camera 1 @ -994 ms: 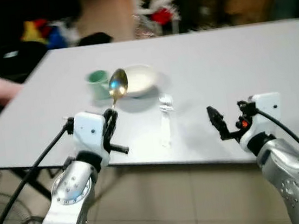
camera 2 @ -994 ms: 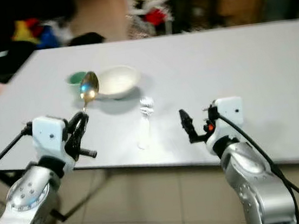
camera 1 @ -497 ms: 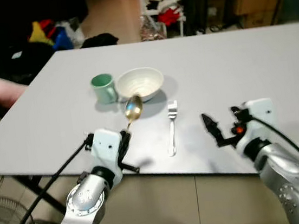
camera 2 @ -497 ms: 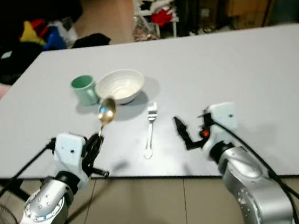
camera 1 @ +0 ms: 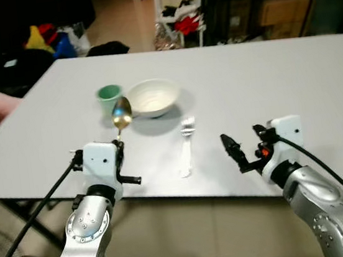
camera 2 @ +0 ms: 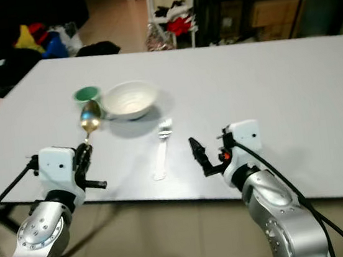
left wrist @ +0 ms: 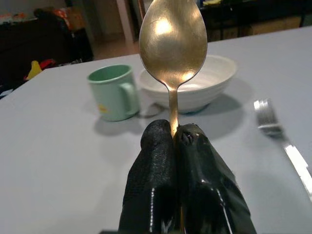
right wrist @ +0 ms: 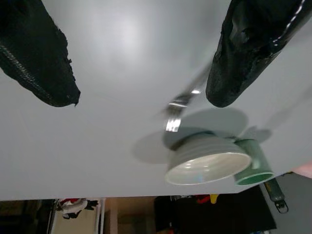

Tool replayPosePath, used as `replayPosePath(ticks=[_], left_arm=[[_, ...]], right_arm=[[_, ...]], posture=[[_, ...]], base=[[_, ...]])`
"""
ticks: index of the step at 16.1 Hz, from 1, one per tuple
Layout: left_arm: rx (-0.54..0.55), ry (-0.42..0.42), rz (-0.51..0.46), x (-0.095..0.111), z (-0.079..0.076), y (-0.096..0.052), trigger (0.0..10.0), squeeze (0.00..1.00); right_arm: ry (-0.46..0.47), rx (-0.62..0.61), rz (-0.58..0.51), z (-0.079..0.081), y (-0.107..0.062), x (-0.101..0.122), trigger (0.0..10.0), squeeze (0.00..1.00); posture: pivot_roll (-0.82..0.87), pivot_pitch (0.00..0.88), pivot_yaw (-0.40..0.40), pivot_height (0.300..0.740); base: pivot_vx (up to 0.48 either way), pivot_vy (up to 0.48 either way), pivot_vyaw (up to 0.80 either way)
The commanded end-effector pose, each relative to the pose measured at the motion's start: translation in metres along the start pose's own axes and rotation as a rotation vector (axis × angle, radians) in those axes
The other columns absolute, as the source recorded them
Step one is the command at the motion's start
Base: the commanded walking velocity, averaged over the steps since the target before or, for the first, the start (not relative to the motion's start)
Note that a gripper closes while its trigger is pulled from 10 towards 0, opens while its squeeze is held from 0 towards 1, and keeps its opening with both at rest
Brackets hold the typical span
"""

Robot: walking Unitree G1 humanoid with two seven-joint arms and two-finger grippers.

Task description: Setting the table

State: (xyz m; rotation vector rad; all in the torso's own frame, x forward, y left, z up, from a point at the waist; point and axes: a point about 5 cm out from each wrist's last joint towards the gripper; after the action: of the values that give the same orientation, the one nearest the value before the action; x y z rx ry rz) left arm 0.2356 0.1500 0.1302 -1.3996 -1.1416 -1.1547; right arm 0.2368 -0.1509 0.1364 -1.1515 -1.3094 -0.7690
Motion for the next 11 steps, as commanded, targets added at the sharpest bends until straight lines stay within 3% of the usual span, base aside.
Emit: replayPosePath(ticks=[1,4,7,11], left_arm=[[0.009,-0.003,-0.023,0.004,-0.001,-0.002,10.0,0.00],[0.020,0.000,-0.022,0.003,-0.001,-0.001,10.0,0.00],[0.039,0.014,-0.033,0.005,0.001,0.002,10.0,0.00],[0.095,0.013,-0.033,0.006,0.013,0.004,10.0,0.00]], right_arm=[[-0.016,-0.013,-0.017,-0.003,-0.002,0.004,10.0,0.00],[-0.024,-0.008,-0.019,-0.006,0.001,0.005,10.0,0.00],[-0.046,0.030,0.004,-0.004,0.004,0.003,10.0,0.00],[-0.008,0.047,0.020,-0.003,0.006,-0.002,10.0,0.00]], posture=[[-0.12,0.000,0.060,0.740],[-0.12,0.000,0.061,0.740],[-0.12,0.000,0.063,0.740],[-0.12,0.000,0.069,0.740]], base=[[0.000,-0.480,-0.80],[0.000,-0.480,-0.80],[0.000,-0.446,0.00],[0.000,0.000,0.00]])
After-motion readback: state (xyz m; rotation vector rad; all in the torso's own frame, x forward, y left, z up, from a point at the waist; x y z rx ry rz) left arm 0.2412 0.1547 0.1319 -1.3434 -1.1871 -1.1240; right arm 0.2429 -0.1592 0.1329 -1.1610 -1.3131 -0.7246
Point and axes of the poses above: a point about 5 cm out from each wrist's last joint towards the gripper, its own y axis pointing out of the wrist towards the gripper, its own x axis along the axis of the wrist's last joint, z = x × y, and after that the axes turned 13 degrees about -y, right-handed
